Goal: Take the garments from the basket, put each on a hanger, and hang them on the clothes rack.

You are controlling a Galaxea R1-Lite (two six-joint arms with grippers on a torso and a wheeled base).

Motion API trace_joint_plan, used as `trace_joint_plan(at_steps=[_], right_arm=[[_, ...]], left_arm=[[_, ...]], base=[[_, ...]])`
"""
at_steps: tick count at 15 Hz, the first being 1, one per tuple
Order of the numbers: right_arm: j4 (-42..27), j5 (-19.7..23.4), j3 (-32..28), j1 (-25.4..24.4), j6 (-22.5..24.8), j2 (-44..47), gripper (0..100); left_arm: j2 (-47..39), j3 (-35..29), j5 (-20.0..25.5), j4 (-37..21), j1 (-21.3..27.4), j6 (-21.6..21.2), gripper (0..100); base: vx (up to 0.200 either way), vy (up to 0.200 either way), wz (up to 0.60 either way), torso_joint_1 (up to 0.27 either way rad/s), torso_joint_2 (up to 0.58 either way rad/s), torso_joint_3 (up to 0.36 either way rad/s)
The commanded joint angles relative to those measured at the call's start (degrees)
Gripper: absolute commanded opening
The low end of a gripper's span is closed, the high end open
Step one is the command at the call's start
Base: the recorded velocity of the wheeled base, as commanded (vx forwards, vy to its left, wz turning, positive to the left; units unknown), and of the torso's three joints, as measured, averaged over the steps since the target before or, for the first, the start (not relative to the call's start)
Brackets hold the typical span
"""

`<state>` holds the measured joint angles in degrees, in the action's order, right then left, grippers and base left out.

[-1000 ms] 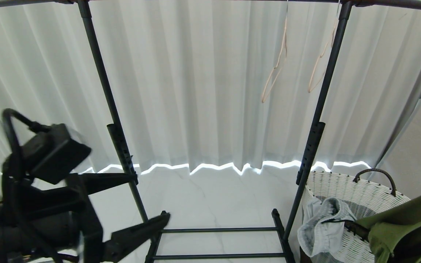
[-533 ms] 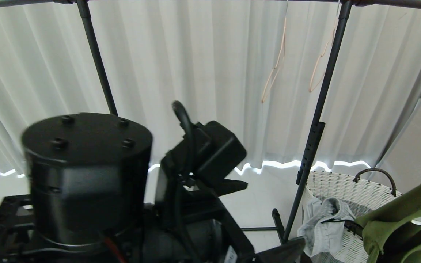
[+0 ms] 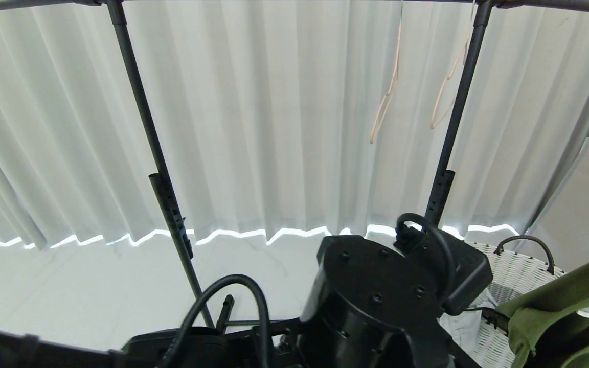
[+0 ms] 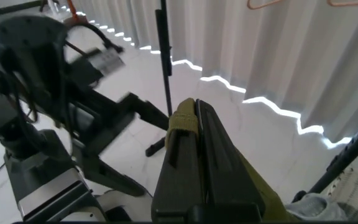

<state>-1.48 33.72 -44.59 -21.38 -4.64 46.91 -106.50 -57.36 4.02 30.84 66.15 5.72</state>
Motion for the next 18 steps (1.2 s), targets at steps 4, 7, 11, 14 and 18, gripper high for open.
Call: trace_joint_plan(at_steps=[4, 7, 11, 14, 18], right_arm=[[1.4, 0.0, -0.1, -4.4, -1.6, 0.1, 0], [1.6, 0.0, 0.2, -4.5, -1.7, -0.2, 0], [1.6, 0.0, 0.4, -4.5, -1.7, -0.6, 0], [1.6, 0.0, 0.6, -4.5, -1.7, -0.8, 0], [1.6, 0.0, 0.6, -4.5, -1.6, -1.3, 0]], left_arm=[[-7.4, -6.1, -0.9, 0.4, 0.3, 0.1, 100], [-11.3, -10.8, -2.1, 0.4, 0.3, -0.1, 100], [-15.8, -15.9, -6.0, 0.4, 0.5, -0.3, 100], [-17.0, -15.9, -6.5, 0.4, 0.5, -0.4, 100], [-17.8, -14.7, -7.6, 0.4, 0.1, -0.4, 100]], base=[[0.0, 0.0, 0.0, 0.0, 0.0, 0.0], [0.0, 0.0, 0.0, 0.0, 0.0, 0.0], [0.0, 0.0, 0.0, 0.0, 0.0, 0.0], [0.0, 0.0, 0.0, 0.0, 0.0, 0.0], [0.0, 0.0, 0.0, 0.0, 0.0, 0.0]])
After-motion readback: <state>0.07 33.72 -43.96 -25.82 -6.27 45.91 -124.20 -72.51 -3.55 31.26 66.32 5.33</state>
